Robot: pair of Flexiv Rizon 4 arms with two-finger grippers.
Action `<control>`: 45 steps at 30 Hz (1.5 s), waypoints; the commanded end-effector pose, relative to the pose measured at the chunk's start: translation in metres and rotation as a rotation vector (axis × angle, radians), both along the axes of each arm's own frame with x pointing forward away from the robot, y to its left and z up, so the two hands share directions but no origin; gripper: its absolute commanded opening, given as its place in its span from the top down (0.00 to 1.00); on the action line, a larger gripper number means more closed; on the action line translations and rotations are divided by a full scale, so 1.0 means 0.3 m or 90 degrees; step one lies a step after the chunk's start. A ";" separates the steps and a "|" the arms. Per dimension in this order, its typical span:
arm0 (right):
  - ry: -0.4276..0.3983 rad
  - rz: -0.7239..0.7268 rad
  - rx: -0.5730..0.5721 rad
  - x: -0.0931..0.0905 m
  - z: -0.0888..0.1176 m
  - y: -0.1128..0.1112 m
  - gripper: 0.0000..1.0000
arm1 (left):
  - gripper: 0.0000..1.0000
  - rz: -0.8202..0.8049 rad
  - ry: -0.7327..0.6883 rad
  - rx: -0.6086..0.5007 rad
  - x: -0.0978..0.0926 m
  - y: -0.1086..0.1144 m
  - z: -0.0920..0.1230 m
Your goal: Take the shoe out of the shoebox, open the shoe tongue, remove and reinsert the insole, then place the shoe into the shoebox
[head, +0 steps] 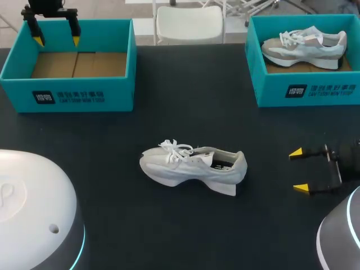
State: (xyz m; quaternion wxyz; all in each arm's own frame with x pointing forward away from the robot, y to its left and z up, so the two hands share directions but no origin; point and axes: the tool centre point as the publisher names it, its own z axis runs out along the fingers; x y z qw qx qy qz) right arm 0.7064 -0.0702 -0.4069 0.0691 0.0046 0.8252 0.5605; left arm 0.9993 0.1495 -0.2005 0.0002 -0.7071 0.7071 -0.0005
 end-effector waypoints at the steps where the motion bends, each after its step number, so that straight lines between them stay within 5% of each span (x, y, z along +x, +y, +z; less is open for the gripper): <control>1: 0.001 0.001 -0.002 0.004 0.000 0.002 0.00 | 0.00 0.000 0.000 0.000 0.000 0.001 0.001; 13: 0.001 0.001 -0.002 0.004 0.000 0.002 0.00 | 0.00 0.000 0.000 0.000 0.000 0.001 0.001; 17: 0.007 -0.067 -0.027 0.014 0.001 0.017 0.00 | 0.00 0.000 0.000 0.000 0.000 0.001 0.001; 36: 0.048 -0.259 -0.086 0.050 -0.020 0.282 0.00 | 0.00 0.000 0.000 0.000 0.000 0.001 0.001; 45: 0.035 -0.297 -0.090 0.017 0.010 0.315 0.00 | 0.00 0.000 0.000 0.000 0.000 0.001 0.001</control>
